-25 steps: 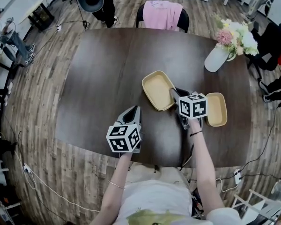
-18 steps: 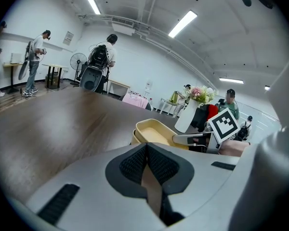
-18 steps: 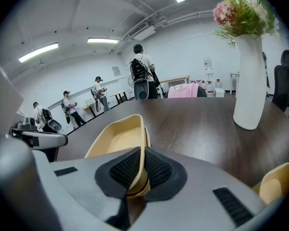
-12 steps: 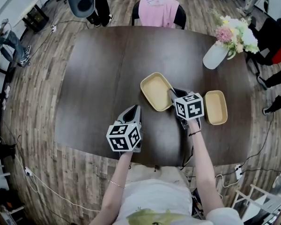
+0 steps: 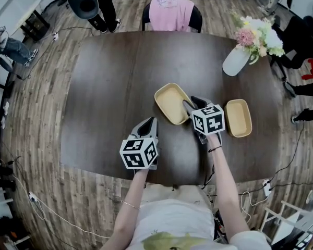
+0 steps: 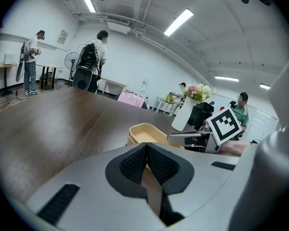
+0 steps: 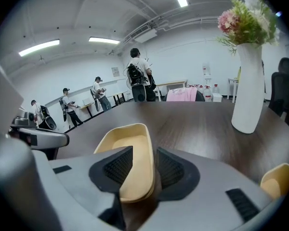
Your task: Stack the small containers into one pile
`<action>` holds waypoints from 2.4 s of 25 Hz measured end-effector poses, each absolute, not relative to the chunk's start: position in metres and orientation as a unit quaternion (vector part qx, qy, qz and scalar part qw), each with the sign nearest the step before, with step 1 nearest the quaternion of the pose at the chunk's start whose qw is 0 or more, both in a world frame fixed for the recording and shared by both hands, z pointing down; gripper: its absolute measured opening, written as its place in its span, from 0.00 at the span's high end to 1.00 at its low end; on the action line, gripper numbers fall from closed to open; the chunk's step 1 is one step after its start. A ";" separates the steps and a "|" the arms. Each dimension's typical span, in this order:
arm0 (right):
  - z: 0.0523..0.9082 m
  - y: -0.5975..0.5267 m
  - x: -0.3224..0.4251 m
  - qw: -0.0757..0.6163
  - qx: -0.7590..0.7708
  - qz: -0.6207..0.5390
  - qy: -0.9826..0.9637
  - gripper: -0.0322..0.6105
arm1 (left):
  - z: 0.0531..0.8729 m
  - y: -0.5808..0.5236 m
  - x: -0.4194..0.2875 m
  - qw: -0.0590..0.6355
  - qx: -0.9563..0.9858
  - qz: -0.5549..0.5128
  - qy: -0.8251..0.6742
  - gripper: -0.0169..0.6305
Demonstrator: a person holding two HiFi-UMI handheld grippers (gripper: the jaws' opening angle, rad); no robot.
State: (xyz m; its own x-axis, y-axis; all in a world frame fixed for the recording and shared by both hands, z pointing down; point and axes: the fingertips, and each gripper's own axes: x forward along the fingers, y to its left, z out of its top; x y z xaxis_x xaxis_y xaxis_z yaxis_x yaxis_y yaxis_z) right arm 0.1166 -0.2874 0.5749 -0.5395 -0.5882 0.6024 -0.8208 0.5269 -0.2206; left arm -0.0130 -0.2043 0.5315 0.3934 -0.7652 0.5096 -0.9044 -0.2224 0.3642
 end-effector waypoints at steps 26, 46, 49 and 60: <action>0.527 -0.230 0.209 0.150 0.528 0.217 -0.808 0.90 | 0.512 -0.199 0.077 0.269 0.848 0.127 -0.439 0.94; 0.529 -0.208 0.378 0.147 0.590 0.226 -0.761 0.90 | 0.508 -0.180 0.209 0.274 0.850 0.125 -0.433 0.94; 0.538 -0.209 0.391 0.153 0.587 0.235 -0.760 0.90 | 0.510 -0.179 0.220 0.276 0.845 0.124 -0.440 0.94; 0.583 -0.221 0.412 0.184 0.573 0.281 -0.747 0.72 | 0.532 -0.171 0.243 0.297 0.828 0.139 -0.455 0.94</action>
State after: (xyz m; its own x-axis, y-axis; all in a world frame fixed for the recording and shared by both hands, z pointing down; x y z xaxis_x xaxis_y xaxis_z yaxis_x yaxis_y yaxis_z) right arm 0.4124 -0.2206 0.5833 -0.2756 -0.7531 0.5974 -0.9601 0.1849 -0.2099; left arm 0.2431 -0.1715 0.5323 0.5467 -0.6709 0.5011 -0.8364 -0.4086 0.3655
